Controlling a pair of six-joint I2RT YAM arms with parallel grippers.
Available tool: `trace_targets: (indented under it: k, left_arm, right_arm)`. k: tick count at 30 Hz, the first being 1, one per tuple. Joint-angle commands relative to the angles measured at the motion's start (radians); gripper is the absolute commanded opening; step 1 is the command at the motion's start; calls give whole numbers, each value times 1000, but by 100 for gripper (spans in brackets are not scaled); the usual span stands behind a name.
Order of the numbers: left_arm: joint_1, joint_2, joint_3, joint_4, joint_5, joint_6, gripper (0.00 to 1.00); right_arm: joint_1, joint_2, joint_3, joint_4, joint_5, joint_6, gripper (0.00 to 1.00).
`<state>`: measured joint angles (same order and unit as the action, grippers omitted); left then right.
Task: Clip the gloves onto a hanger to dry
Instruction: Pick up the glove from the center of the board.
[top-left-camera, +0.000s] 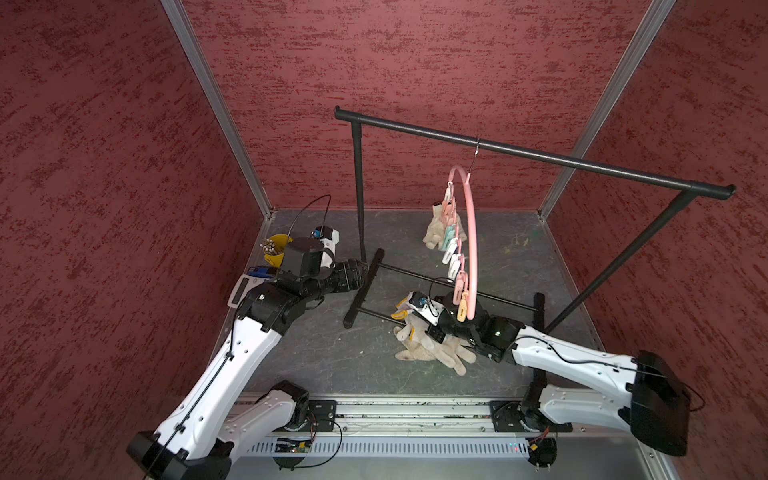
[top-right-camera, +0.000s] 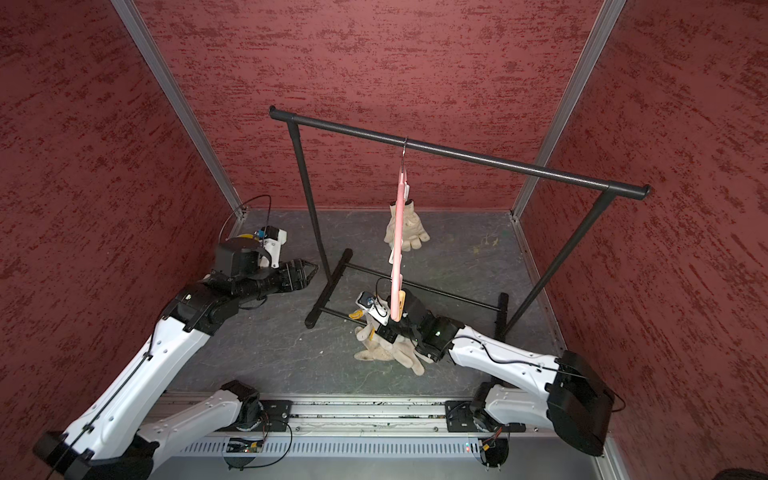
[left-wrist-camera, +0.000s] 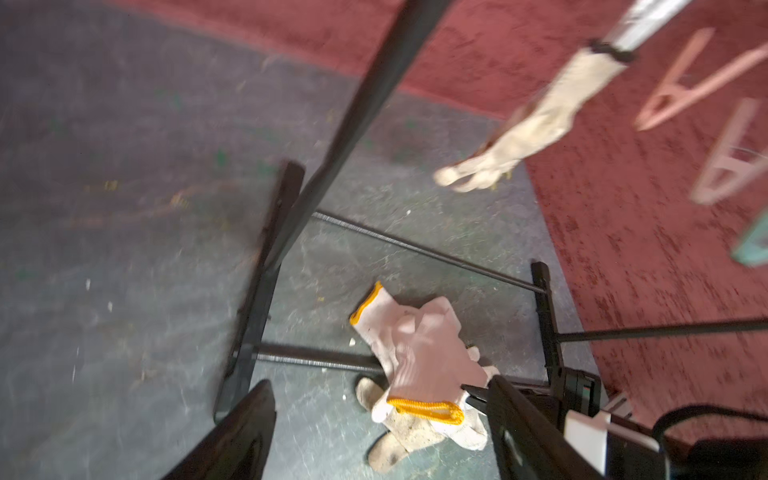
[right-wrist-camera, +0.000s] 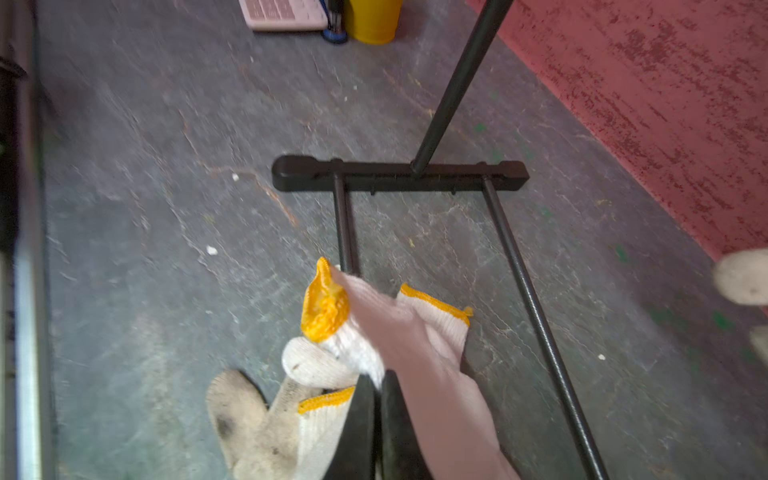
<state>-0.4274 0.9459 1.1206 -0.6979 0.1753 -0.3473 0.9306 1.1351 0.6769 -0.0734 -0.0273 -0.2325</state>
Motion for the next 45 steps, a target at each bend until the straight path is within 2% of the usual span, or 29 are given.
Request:
trace_targets:
  k: [1, 6, 12, 17, 25, 29, 34, 40, 45]
  left_arm:
    - [-33, -64, -49, 232, 74, 272, 82]
    - [-89, -59, -33, 240, 172, 469, 82]
    - [-203, -18, -31, 220, 211, 546, 76]
    - [-256, -59, -171, 357, 203, 466, 72]
    - [-294, -80, -354, 526, 207, 379, 69]
    - [-305, -59, -397, 644, 218, 341, 68]
    - [-307, -47, -428, 743, 258, 286, 67]
    - [-308, -28, -462, 870, 205, 249, 69]
    - [-307, 25, -446, 953, 262, 233, 68]
  right_arm:
    - [4, -90, -43, -10, -77, 207, 0]
    - [2, -198, -74, -48, -78, 286, 0]
    - [-26, -255, -81, -57, -123, 350, 0]
    - [-79, -248, -68, -59, -224, 401, 0]
    - [-160, -332, -91, 32, -377, 583, 0]
    - [-193, -365, -90, 87, -448, 679, 0]
    - [-216, -393, -86, 146, -472, 763, 0]
    - [-227, -406, -67, 173, -526, 830, 0]
    - [-228, -432, -61, 192, -552, 889, 0]
